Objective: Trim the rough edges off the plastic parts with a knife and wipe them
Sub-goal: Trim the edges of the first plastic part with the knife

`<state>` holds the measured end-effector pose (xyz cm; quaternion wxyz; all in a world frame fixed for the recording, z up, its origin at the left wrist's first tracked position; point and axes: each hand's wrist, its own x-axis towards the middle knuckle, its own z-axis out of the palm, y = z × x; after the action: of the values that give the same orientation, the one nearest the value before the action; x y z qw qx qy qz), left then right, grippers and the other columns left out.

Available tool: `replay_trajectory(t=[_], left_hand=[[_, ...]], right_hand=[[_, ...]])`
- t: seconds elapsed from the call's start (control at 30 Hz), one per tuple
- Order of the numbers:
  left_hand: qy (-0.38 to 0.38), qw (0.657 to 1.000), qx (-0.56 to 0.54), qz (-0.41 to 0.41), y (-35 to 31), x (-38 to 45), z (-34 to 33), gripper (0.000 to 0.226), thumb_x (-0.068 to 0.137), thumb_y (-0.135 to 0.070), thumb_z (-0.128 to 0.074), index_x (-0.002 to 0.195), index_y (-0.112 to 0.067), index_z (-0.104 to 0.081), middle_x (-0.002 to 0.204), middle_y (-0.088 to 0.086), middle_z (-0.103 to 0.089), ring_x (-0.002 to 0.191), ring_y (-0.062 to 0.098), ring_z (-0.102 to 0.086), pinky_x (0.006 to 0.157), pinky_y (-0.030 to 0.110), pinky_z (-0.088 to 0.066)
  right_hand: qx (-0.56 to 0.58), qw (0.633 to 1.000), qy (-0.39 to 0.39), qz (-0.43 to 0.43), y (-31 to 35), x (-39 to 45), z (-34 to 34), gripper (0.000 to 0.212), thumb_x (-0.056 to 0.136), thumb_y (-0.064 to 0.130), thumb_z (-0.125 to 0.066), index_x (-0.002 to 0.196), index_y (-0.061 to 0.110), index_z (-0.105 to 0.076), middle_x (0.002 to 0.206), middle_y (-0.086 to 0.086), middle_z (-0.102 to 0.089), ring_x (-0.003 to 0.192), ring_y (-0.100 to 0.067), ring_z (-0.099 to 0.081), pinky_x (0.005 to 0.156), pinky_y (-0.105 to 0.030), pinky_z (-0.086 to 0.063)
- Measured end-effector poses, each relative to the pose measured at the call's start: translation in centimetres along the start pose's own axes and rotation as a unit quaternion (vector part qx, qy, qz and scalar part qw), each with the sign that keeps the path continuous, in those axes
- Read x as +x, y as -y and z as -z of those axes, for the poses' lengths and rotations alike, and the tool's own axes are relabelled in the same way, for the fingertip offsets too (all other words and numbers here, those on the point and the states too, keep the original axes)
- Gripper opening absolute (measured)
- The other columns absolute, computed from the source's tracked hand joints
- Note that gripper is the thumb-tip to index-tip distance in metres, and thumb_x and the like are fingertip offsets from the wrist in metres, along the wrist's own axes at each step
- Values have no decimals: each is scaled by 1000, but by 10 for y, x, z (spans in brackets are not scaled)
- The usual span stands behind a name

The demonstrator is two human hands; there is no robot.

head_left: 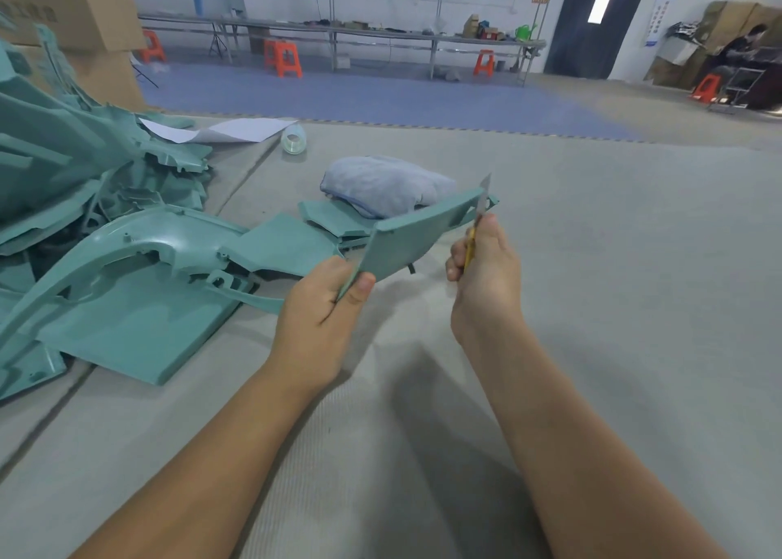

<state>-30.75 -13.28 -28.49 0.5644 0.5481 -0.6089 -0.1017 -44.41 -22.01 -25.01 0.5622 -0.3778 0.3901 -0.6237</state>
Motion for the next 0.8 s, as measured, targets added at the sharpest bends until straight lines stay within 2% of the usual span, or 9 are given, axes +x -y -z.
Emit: replay_trajectory(t=[0.07, 0.13, 0.27, 0.33, 0.47, 0.57, 0.67, 0.73, 0.8], left_hand=[[30, 995, 85, -35, 1, 2, -1, 24, 93, -53, -34, 93, -47, -57, 74, -9, -43, 70, 5, -45, 63, 27, -36], [49, 985, 159, -46, 3, 4, -3, 39, 94, -47, -38, 125, -37, -58, 82, -10, -41, 78, 12, -46, 70, 30, -40], [65, 933, 353, -38, 6, 7, -4, 58, 91, -26, -54, 146, -25, -38, 96, 2, -40, 86, 23, -43, 77, 38, -38], [80, 898, 433, -12, 8, 6, -4, 66, 88, -27, -55, 150, -23, -31, 103, 9, -40, 92, 28, -42, 82, 40, -33], [63, 861, 502, -55, 10, 2, -5, 66, 79, -19, -65, 143, -13, -45, 101, 19, -50, 86, 33, -48, 80, 41, -32], [38, 846, 519, -113, 8, 3, -8, 63, 76, -17, -58, 138, -10, -51, 99, 20, -53, 81, 34, -50, 76, 40, -26], [26, 839, 529, -128, 3, 4, -8, 65, 75, -18, -35, 137, -8, -52, 100, 21, -55, 79, 33, -51, 76, 40, -26], [15, 848, 513, -134, 2, 5, -7, 65, 74, -18, -39, 137, -8, -51, 101, 20, -54, 79, 34, -52, 77, 41, -26], [10, 864, 485, -133, 3, 7, -5, 67, 73, -17, -55, 139, -9, -49, 102, 18, -54, 81, 34, -52, 78, 41, -30]], right_hand=[[-1, 999, -37, -1, 3, 6, 9, 35, 105, 28, -38, 72, 21, -46, 50, 10, -35, 45, -8, -31, 41, -17, -28], [-15, 998, -65, -23, 7, 13, 19, 34, 102, 29, -40, 69, 21, -41, 55, 6, -33, 47, -10, -27, 40, -19, -23], [14, 992, -10, -127, 15, 21, 34, 57, 92, 67, -37, 73, 16, -52, 54, 4, -32, 45, -13, -23, 46, -22, -23], [-18, 991, 53, -125, 16, 19, 34, 58, 88, 69, -46, 82, 13, -59, 55, 4, -32, 45, -12, -24, 47, -24, -26], [-138, 983, 118, -22, 10, 10, 20, 19, 93, 30, -63, 78, 18, -63, 55, 9, -40, 42, -3, -35, 46, -19, -31], [-211, 974, 74, 44, 1, 7, 15, 11, 91, 19, -66, 83, 22, -58, 69, 12, -60, 52, 5, -53, 52, -14, -42], [-216, 975, -3, 55, -5, 8, 15, 24, 87, 25, -70, 86, 26, -46, 84, 3, -57, 63, 2, -58, 57, -15, -46], [-197, 980, 1, 28, -4, 8, 15, 24, 89, 26, -69, 84, 11, -51, 83, -9, -59, 70, -11, -60, 65, -25, -49], [-167, 985, 41, 5, -3, 10, 16, 33, 92, 24, -65, 90, -8, -57, 84, -21, -64, 76, -19, -61, 71, -37, -51]])
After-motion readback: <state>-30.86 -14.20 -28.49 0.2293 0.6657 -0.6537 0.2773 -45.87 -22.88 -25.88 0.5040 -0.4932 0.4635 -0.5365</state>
